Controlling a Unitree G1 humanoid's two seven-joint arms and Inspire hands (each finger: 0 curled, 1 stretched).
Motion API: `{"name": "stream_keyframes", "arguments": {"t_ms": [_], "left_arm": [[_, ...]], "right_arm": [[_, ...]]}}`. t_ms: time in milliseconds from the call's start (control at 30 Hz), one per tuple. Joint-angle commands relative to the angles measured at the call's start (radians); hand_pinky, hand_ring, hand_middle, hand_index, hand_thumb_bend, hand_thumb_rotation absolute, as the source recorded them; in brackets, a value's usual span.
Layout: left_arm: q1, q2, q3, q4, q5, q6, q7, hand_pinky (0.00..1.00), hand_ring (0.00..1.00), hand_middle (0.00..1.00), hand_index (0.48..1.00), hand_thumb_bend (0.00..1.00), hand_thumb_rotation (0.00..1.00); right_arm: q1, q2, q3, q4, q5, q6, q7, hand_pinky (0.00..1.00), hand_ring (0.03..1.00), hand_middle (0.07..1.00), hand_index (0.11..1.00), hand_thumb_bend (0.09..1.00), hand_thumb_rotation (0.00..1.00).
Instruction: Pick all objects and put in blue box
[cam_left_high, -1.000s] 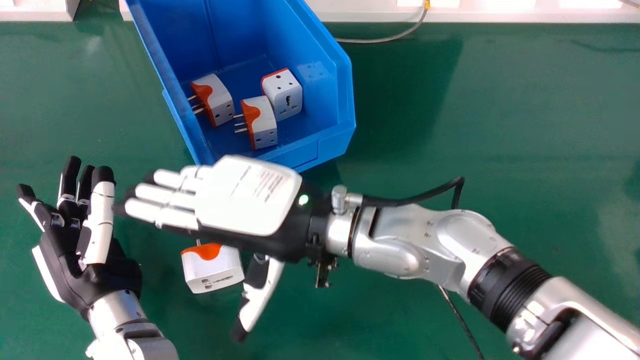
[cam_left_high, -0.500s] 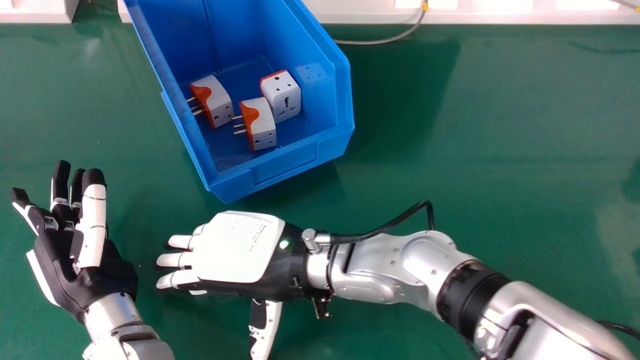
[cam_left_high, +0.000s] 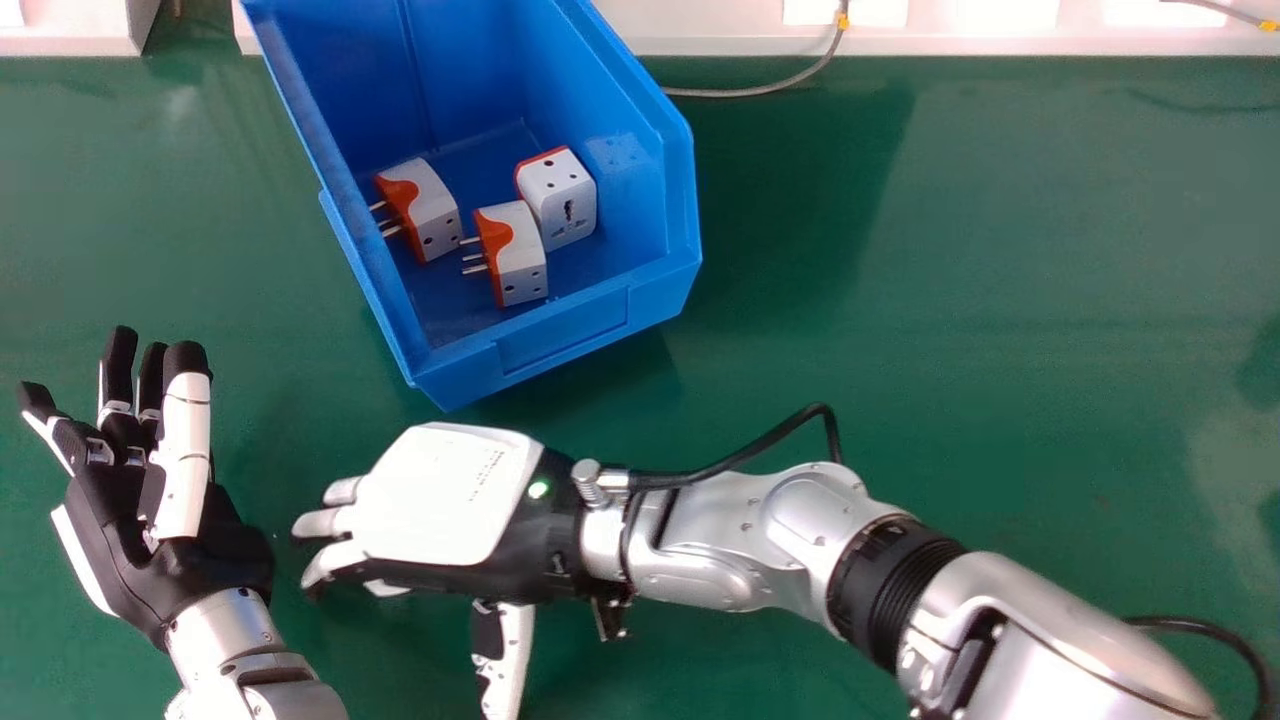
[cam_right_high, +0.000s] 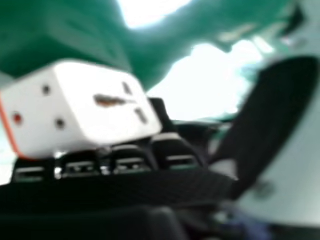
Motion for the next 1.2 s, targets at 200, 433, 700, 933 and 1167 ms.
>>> {"name": "stream_keyframes", "arguments": {"t_ms": [200, 433, 700, 933, 1167], "left_arm": [[0.006, 0.004, -0.005, -0.016, 0.008, -0.009, -0.005, 0.83, 0.86, 0.87, 0.849, 0.69, 0.1], [0.002, 0.003, -0.002, -0.018, 0.002, -0.004, -0.002, 0.82, 0.86, 0.86, 0.846, 0.7, 0.1], [0.006, 0.001, -0.008, -0.029, 0.01, 0.001, 0.005, 0.82, 0.87, 0.87, 0.846, 0.69, 0.08], [0.001, 0.001, -0.005, -0.022, 0.007, -0.003, 0.001, 0.81, 0.87, 0.87, 0.844, 0.7, 0.08], [-0.003, 0.003, -0.009, -0.01, 0.02, -0.012, 0.006, 0.81, 0.86, 0.86, 0.845, 0.7, 0.09]], "right_arm": [[0.036, 0.014, -0.012, 0.043, 0.019, 0.117, -0.014, 0.49, 0.638, 0.728, 0.576, 0.634, 0.06], [0.053, 0.009, -0.033, 0.053, 0.049, 0.102, -0.104, 0.32, 0.385, 0.509, 0.541, 0.515, 0.0], [0.043, 0.003, -0.039, 0.051, 0.064, 0.072, -0.1, 0.29, 0.417, 0.526, 0.548, 0.489, 0.0], [0.03, -0.004, -0.053, 0.042, 0.076, 0.051, -0.076, 0.29, 0.422, 0.541, 0.538, 0.489, 0.0], [0.021, -0.025, -0.089, 0.013, 0.1, 0.012, -0.069, 0.3, 0.423, 0.539, 0.534, 0.49, 0.0]]}}
